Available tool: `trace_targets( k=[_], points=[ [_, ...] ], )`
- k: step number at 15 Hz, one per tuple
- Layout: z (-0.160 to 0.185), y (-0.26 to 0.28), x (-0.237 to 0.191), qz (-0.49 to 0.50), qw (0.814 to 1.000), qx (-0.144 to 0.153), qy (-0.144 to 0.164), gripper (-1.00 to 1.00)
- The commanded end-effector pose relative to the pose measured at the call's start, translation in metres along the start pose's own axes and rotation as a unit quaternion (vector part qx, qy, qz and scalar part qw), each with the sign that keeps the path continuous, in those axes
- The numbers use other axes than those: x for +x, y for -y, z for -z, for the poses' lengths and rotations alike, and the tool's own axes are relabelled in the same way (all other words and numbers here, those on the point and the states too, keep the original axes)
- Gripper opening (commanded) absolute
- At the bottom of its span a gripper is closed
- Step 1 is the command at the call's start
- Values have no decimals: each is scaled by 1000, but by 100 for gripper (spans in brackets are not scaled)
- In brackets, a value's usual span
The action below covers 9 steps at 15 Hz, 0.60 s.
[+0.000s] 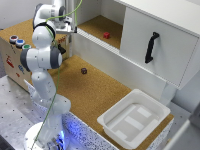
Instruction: Grasp the purple block
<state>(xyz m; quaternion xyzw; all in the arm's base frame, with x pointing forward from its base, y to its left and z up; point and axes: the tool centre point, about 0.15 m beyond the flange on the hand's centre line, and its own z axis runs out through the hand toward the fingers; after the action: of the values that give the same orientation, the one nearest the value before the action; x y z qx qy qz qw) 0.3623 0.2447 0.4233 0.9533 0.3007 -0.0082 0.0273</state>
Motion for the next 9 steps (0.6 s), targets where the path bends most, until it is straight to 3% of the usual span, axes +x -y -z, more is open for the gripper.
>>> trace_targets(
  k=[1,6,9],
  points=[
    [-56,-55,-20,26,997,19,-74,100],
    [-111,-62,6,111,992,-11,-55,100],
    [-132,-70,25,148,987,-12,-53,100]
  ],
)
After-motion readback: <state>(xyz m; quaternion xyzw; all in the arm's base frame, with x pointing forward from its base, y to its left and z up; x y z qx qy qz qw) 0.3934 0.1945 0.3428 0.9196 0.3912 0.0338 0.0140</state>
